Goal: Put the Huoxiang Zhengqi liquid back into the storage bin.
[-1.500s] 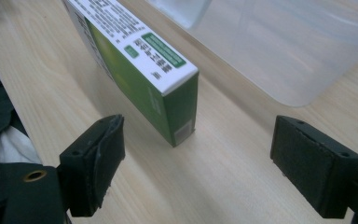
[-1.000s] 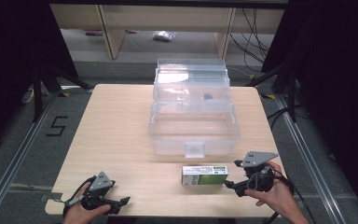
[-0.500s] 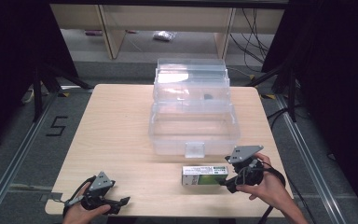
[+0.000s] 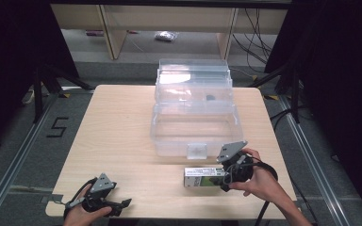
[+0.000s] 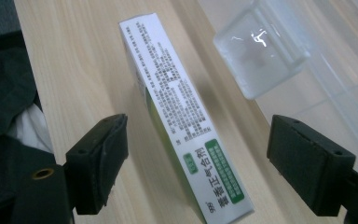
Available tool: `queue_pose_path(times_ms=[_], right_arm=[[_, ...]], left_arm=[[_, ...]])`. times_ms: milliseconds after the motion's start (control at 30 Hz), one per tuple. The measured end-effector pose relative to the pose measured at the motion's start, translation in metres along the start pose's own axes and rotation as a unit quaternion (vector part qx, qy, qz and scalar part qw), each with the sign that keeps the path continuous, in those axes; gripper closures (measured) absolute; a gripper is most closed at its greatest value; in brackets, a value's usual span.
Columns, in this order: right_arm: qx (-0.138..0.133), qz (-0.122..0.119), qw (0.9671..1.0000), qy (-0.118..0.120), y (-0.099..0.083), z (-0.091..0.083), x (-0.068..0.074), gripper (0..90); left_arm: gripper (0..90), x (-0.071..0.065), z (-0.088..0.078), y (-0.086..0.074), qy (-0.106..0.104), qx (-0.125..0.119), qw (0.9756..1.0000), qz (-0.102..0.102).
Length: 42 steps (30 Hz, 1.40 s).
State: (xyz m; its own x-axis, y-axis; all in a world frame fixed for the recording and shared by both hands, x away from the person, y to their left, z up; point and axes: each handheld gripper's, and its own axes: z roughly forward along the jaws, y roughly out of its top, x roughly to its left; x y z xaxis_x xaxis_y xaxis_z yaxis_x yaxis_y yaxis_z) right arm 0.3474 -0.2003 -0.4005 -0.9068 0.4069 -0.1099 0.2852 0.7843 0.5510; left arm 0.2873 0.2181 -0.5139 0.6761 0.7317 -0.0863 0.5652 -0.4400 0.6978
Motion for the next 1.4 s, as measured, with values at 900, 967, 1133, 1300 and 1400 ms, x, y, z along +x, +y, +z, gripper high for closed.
queue_pose_path(times_ms=[900,967,1133,1300,1400], right_arm=[[0.113,-0.067,0.9900,0.051,0.028,0.053,-0.001,30.7],[0.126,-0.059,0.9889,0.051,0.030,0.055,0.002,32.2],[0.125,-0.073,0.9878,0.058,0.030,0.061,0.002,34.1],[0.133,-0.067,0.9870,0.061,0.031,0.064,0.001,37.4],[0.132,-0.071,0.9867,0.063,0.032,0.065,0.000,38.3]], left_arm=[[15.0,-0.001,0.000,0.000,-0.001,-0.001,1.0000,-0.006],[15.0,-0.001,0.000,0.000,-0.001,0.001,1.0000,-0.003],[15.0,-0.001,0.000,0.000,-0.001,0.000,1.0000,-0.005],[15.0,-0.001,0.000,0.000,-0.002,-0.002,1.0000,0.000],[15.0,-0.002,0.000,-0.001,-0.004,-0.005,1.0000,-0.003]])
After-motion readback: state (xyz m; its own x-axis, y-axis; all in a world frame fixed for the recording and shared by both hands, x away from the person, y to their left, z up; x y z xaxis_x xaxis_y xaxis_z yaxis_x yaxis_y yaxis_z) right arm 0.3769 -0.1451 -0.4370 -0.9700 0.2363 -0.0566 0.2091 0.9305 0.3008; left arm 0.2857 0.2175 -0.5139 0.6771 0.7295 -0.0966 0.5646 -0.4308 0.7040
